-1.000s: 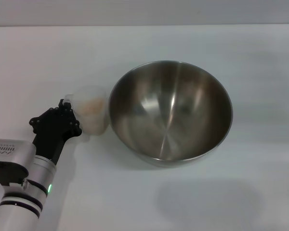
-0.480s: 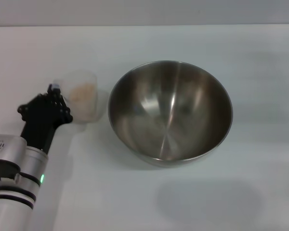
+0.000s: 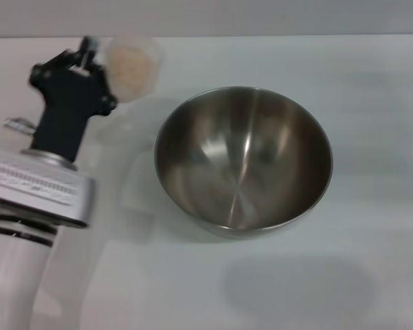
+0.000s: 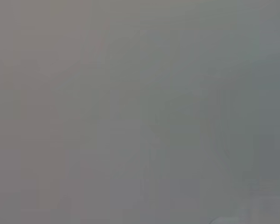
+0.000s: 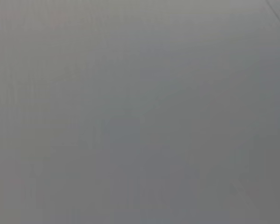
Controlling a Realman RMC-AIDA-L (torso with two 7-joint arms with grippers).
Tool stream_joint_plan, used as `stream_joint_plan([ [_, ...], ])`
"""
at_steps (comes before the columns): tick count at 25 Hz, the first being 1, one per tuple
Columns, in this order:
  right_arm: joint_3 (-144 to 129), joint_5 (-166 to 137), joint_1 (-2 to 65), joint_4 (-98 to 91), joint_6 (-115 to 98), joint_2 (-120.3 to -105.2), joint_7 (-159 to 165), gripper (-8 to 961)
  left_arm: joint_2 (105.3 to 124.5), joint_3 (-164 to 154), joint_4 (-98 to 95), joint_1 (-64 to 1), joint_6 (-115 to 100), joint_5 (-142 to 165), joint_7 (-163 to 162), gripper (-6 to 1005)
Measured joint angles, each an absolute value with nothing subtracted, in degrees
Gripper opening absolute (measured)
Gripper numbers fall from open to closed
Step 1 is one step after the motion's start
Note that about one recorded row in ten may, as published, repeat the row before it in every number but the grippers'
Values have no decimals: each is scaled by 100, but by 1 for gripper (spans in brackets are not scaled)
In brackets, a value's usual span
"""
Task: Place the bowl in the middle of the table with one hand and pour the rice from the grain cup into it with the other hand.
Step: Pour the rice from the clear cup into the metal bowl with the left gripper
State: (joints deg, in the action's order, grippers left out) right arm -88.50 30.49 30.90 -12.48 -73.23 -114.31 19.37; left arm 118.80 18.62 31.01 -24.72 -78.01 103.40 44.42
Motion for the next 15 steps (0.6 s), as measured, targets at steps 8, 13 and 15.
stream_joint_plan([
  [8, -8857, 3049, 3206, -1236, -7309, -11434, 1916, 489, 11914, 1874, 3237, -2763, -7749, 11332, 7227, 23],
  [13, -8875, 3050, 3280, -1210, -7302, -11418, 1913, 489, 11916, 1836, 3353, -2765, -7708, 11949, 8737, 23],
  [15, -8879, 3049, 3303, -1202, -7301, -11409, 1912, 490, 11916, 1830, 3366, -2739, -7622, 12190, 9264, 23],
])
